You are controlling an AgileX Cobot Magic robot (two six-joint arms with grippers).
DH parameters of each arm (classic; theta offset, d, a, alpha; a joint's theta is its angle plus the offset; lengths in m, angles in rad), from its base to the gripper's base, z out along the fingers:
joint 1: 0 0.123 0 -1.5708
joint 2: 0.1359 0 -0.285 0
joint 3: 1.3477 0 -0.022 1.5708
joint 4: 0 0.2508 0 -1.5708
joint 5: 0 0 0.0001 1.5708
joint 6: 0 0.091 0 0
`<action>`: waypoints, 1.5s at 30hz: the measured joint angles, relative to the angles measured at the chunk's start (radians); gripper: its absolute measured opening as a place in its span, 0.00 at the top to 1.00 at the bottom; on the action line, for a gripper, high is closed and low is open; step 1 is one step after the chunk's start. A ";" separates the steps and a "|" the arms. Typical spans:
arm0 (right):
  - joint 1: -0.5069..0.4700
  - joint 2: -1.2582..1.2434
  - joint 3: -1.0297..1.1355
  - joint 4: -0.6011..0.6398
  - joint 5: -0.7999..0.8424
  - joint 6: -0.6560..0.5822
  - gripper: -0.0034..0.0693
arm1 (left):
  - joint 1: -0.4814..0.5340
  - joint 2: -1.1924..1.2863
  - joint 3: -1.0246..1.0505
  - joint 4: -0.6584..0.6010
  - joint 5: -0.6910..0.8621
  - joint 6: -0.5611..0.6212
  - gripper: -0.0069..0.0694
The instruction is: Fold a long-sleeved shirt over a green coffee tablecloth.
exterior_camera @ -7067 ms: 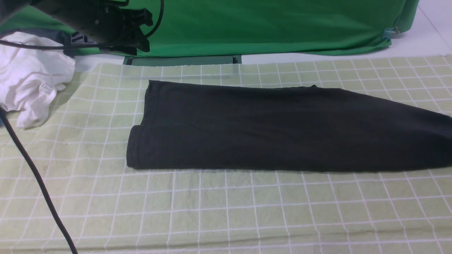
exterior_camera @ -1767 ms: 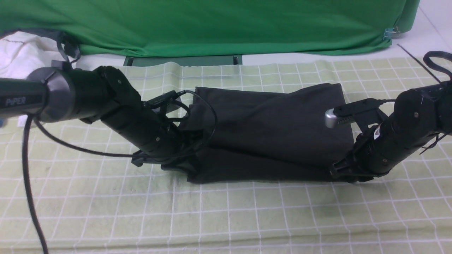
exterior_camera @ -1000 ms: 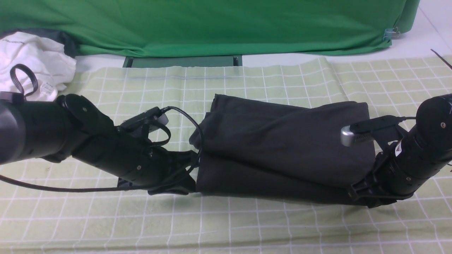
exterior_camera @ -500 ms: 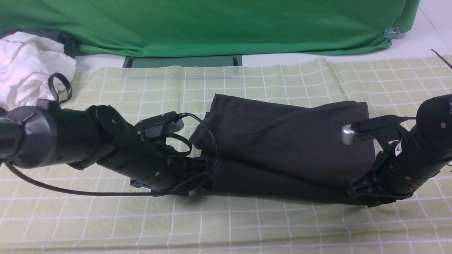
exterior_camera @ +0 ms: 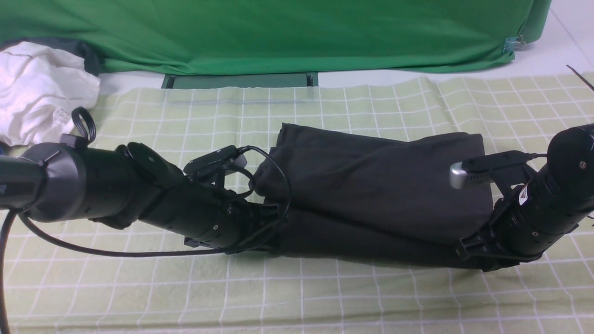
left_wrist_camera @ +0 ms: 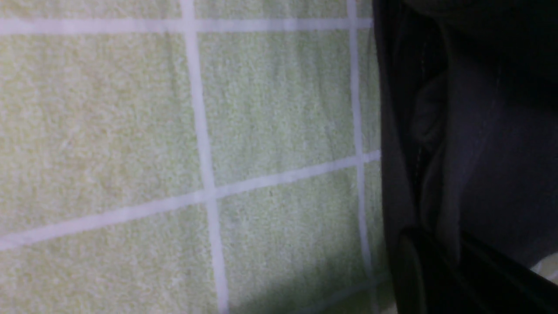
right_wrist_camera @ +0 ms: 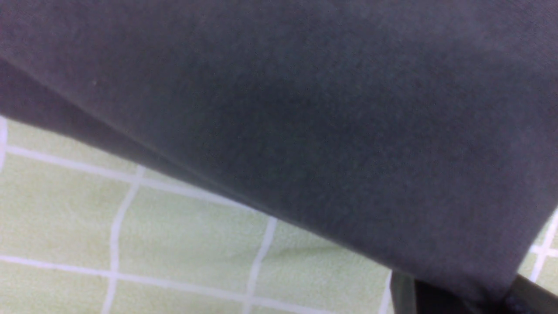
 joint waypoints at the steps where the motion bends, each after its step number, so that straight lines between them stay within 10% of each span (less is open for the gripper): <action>1: 0.000 -0.002 0.000 0.000 0.002 -0.001 0.91 | 0.000 -0.006 0.002 0.002 0.011 0.002 0.89; 20: 0.000 -0.041 0.003 0.014 0.194 -0.004 0.87 | -0.042 -0.163 0.214 0.006 0.135 -0.011 0.89; 33: 0.000 -0.041 -0.100 -0.087 0.284 -0.032 0.34 | -0.042 -0.268 0.131 0.080 0.173 -0.044 0.68; 45: 0.000 -0.148 -0.318 -0.155 0.535 -0.052 0.90 | -0.042 -0.406 -0.156 0.523 0.286 -0.372 0.41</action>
